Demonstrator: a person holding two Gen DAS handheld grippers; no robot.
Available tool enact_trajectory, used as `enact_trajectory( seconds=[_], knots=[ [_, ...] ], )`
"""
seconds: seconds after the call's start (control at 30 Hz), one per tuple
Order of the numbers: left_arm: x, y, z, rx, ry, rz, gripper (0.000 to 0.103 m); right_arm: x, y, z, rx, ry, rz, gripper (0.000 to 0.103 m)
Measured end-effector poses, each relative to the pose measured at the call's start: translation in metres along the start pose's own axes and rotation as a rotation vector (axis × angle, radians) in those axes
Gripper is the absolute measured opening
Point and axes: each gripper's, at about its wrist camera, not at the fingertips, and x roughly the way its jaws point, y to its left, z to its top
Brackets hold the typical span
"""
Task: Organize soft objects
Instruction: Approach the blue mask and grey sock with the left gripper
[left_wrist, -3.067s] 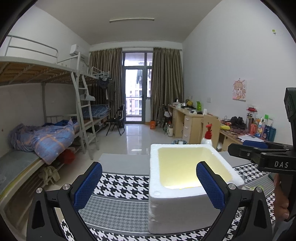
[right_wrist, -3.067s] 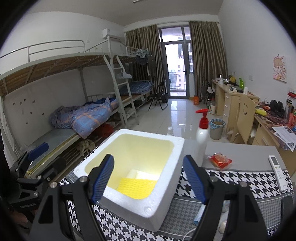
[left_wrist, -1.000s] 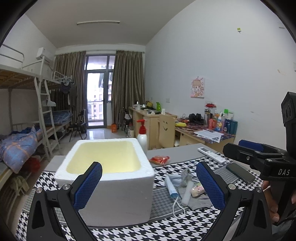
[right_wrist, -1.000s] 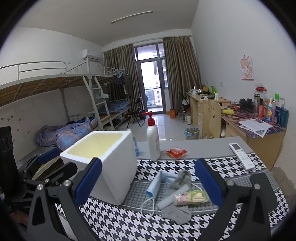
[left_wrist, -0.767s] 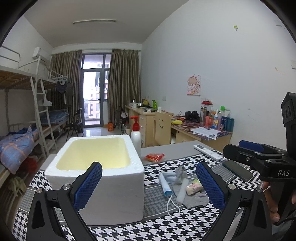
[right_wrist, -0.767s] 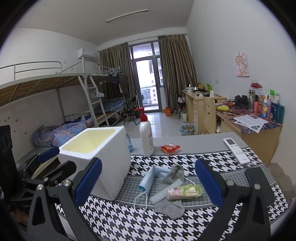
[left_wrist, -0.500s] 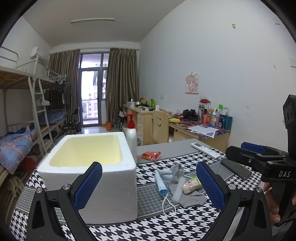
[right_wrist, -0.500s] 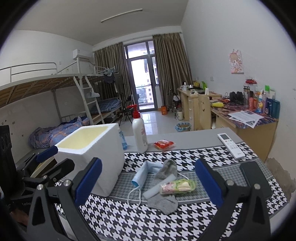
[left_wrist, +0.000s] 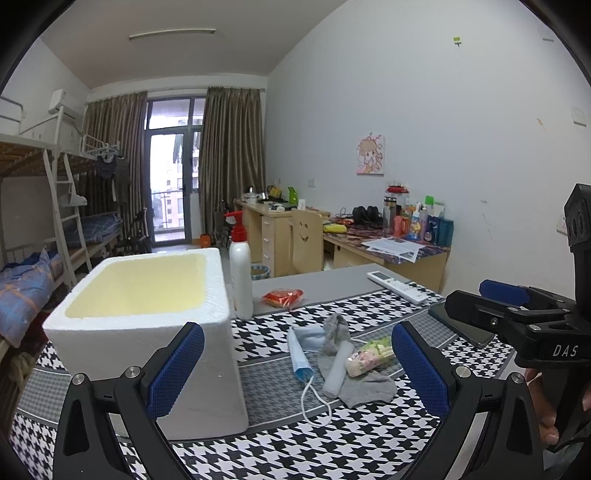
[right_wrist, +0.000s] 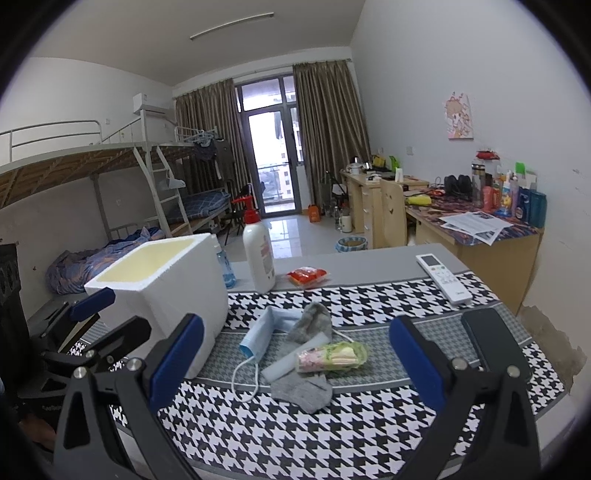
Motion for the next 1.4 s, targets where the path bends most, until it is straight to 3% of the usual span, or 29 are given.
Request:
enact_trajectory(
  seconds=[0.77, 1.4],
  knots=[
    [0.045, -0.028, -0.007, 0.024, 0.096, -0.035, 0.102, 0.01, -0.037, -0.011, 0.054, 0.058, -0.048, 0.102],
    [0.088, -0.038, -0.013, 0.018, 0.189, 0.023, 0.102, 0.037, -0.061, -0.023, 0.076, 0.148, -0.035, 0.102]
  ],
)
